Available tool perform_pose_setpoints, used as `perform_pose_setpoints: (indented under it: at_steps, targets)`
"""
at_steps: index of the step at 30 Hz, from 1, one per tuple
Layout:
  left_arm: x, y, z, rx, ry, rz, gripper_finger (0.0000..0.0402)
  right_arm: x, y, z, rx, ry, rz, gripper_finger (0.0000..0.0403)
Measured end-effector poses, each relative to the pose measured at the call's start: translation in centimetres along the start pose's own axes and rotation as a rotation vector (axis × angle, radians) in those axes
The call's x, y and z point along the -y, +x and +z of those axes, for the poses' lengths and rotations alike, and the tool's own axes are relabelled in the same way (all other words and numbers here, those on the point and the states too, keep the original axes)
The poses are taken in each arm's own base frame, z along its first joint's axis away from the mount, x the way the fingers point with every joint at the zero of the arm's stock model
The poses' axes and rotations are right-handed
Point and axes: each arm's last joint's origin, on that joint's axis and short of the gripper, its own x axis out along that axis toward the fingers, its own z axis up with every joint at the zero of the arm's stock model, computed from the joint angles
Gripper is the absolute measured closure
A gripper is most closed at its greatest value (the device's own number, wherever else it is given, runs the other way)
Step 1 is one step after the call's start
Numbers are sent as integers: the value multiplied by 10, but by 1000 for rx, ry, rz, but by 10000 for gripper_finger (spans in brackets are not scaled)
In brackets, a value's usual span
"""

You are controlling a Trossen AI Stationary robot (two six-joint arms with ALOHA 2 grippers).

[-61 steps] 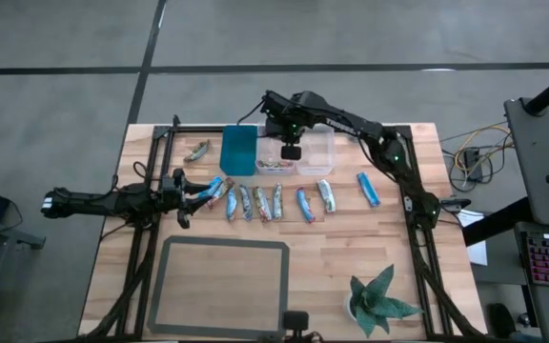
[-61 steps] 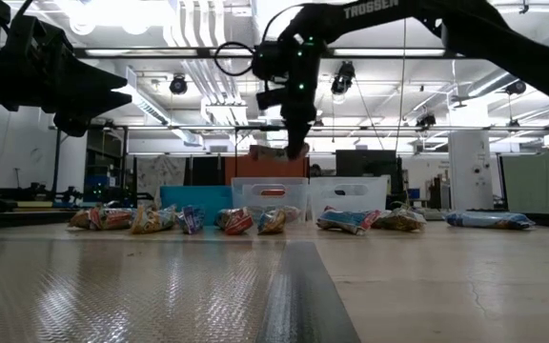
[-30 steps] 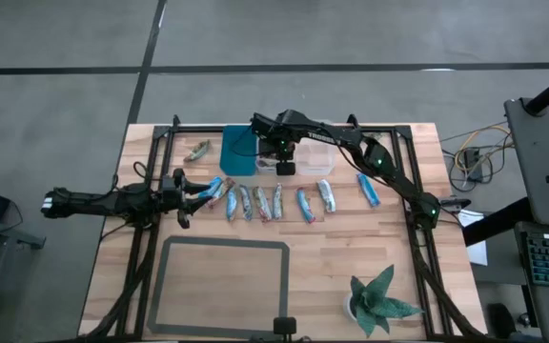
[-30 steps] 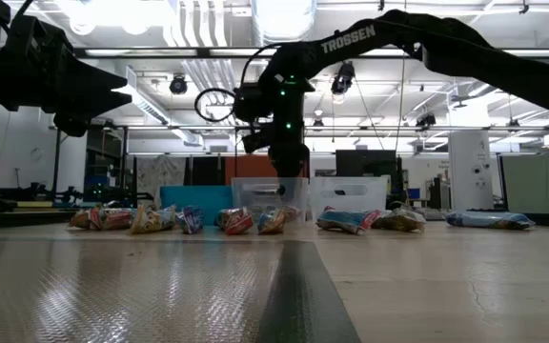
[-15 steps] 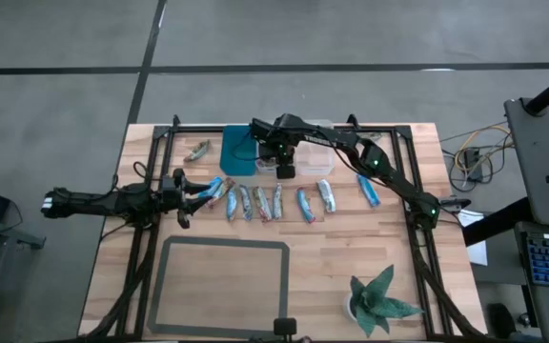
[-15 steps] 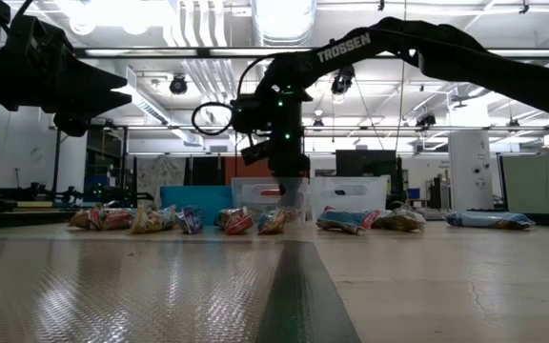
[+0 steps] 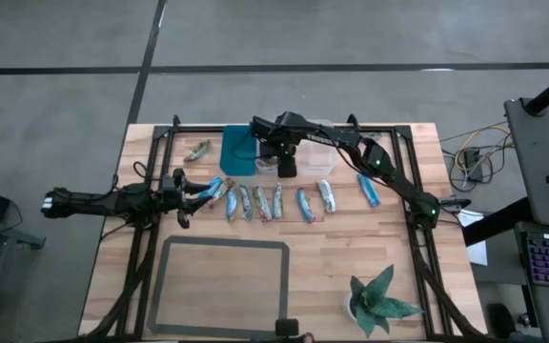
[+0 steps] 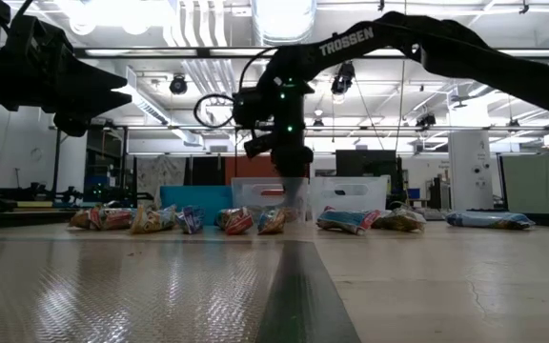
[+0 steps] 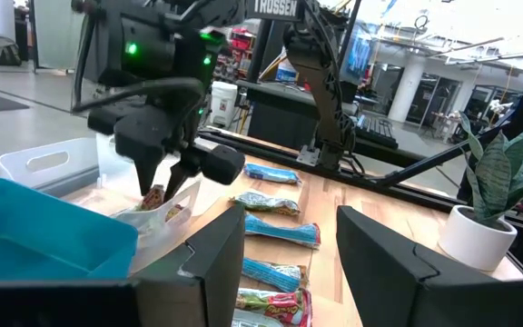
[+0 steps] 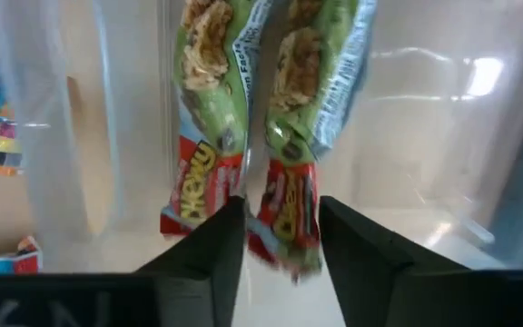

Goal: Pick and place Granola Bars by type
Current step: Put the red granola bar into the left transparent bin

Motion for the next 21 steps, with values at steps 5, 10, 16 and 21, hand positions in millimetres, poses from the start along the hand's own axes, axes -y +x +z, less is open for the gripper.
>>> perform_pose_setpoints:
  at_steps: [5, 10, 16, 21]
  targets:
    - [0, 0, 0, 0, 0, 0, 243, -1, -24, -4, 6, 28, -90, 244]
    - [0, 0, 0, 0, 0, 0, 243, -9, -60, -8, 52, 162, -169, 234]
    - [0, 0, 0, 0, 0, 0, 243, -19, -102, -17, 152, 418, -175, 216]
    - [0, 0, 0, 0, 0, 0, 243, -28, -130, -26, 219, 603, -160, 186]
